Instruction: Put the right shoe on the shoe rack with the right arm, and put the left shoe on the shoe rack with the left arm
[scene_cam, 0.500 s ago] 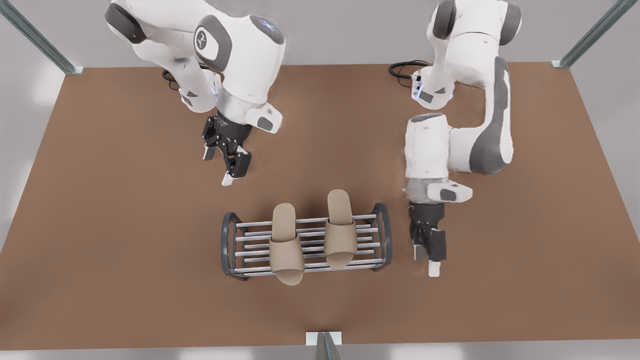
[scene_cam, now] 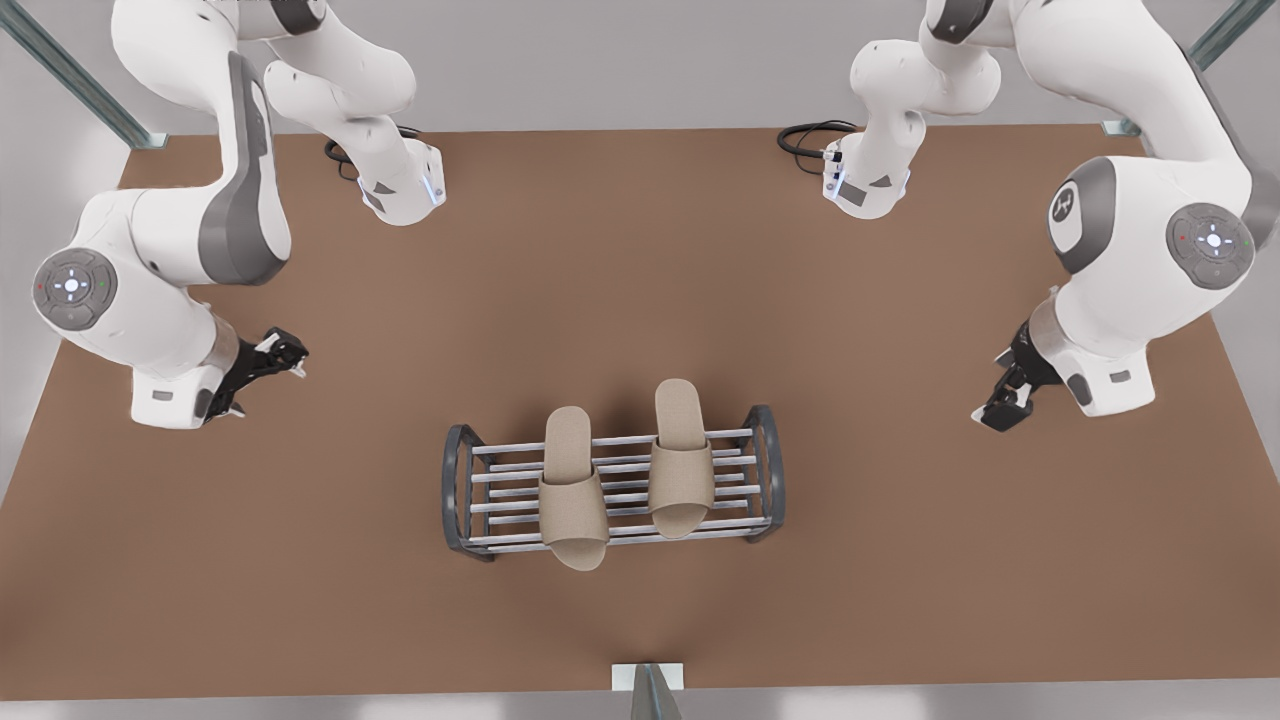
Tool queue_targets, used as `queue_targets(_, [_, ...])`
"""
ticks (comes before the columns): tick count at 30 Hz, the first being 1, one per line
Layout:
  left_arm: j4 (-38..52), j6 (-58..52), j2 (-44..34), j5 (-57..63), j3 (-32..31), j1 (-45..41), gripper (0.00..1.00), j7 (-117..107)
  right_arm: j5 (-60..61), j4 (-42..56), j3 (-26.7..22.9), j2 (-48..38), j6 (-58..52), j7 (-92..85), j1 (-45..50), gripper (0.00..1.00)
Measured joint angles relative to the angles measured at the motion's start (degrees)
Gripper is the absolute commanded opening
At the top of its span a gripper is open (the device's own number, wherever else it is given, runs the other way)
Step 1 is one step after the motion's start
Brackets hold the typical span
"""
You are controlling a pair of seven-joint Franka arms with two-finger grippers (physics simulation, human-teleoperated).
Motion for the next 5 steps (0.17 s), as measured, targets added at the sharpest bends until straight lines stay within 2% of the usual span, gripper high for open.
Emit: queue_targets(5, [-0.29, -2.09, -0.5, 0.44, -0.4, 1.26, 1.0, 15.92, 0.18, -0.03, 0.01, 0.34, -0.61, 9.18, 0.25, 1.0])
